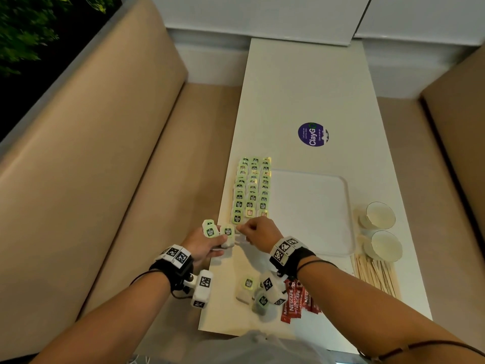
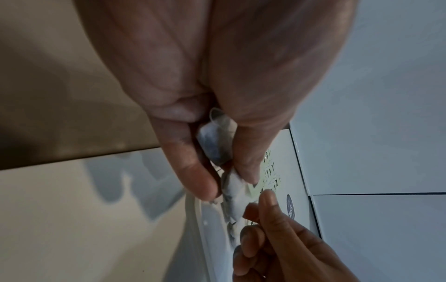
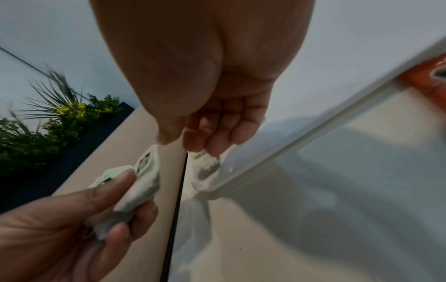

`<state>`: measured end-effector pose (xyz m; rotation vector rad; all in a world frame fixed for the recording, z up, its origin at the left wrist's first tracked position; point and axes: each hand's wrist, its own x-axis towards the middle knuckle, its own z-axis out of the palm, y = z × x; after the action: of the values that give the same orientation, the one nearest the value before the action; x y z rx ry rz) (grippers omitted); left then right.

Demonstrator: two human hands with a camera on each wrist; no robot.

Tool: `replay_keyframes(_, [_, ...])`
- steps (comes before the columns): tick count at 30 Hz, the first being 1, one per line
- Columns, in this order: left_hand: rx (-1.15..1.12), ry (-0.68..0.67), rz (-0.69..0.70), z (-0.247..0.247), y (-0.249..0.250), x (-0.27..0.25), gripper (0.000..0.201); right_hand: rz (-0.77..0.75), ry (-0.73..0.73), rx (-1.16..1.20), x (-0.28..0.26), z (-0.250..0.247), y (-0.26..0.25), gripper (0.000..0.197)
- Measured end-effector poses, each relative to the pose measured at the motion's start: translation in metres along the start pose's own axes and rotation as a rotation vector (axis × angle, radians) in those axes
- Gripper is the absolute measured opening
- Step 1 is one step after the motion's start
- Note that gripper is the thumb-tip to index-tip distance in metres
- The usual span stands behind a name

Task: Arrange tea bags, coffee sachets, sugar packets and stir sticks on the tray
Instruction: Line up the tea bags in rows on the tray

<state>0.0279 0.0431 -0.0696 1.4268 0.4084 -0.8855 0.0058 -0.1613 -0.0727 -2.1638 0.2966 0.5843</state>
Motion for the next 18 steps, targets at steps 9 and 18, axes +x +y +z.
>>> replay_keyframes(9, [0.08, 0.004, 0.036, 0.017, 0.011, 0.012, 0.024, -0.109, -0.101, 0.067, -0.006, -0.009, 0.002, 0.022])
replay_keyframes(18, [0.097, -0.025, 0.024, 0.024, 0.016, 0.02, 0.026, -0.01, 0.02, 0.068, 0.001, -0.007, 0.014, 0.033])
